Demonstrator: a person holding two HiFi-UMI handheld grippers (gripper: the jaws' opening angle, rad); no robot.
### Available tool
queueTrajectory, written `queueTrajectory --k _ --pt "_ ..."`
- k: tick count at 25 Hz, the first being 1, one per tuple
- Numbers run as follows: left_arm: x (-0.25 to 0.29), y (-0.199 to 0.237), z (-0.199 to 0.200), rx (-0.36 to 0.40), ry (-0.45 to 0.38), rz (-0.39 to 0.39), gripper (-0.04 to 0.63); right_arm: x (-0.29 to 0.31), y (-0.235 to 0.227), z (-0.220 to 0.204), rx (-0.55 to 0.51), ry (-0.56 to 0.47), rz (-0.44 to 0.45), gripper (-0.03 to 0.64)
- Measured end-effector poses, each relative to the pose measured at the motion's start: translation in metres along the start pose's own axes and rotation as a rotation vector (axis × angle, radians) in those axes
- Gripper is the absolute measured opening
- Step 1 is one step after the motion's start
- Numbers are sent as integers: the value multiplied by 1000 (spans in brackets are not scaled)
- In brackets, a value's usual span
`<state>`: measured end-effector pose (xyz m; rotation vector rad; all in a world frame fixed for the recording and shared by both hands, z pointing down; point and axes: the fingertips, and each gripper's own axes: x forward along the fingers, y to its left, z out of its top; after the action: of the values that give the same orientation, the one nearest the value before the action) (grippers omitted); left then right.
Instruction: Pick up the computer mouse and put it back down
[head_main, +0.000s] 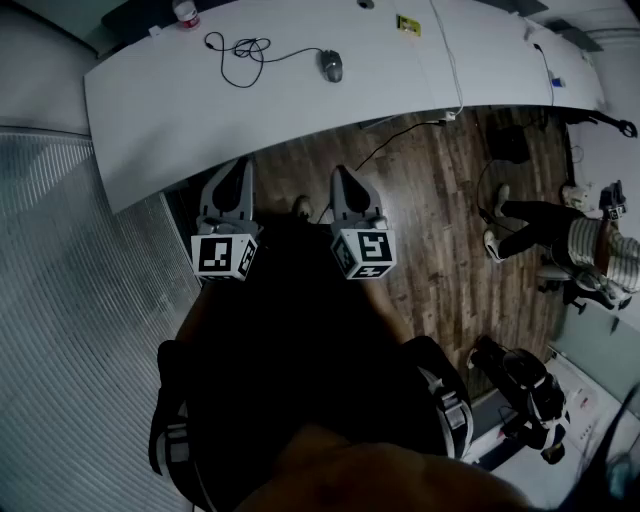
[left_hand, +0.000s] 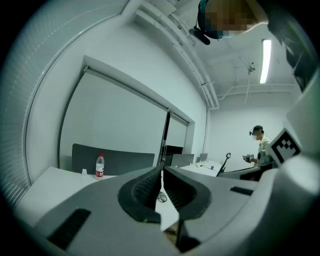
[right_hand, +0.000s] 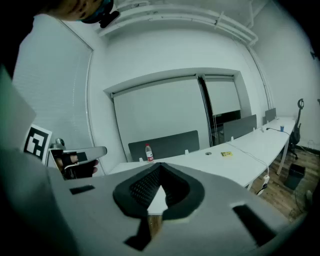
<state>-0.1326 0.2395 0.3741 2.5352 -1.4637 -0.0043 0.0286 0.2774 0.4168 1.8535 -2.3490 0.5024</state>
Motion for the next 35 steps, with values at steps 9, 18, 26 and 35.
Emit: queueTrajectory --k 9,18,26,35 --pt "9 -13 0 1 8 -1 12 -5 -11 10 -1 -16 -1 0" --pt "31 -40 -2 2 8 25 12 -5 -44 12 6 -7 20 0" --pt "51 -67 -9 23 2 94 12 -6 -86 5 -3 20 78 0" --pt "66 -82 -15 30 30 119 12 5 -114 1 14 44 98 0"
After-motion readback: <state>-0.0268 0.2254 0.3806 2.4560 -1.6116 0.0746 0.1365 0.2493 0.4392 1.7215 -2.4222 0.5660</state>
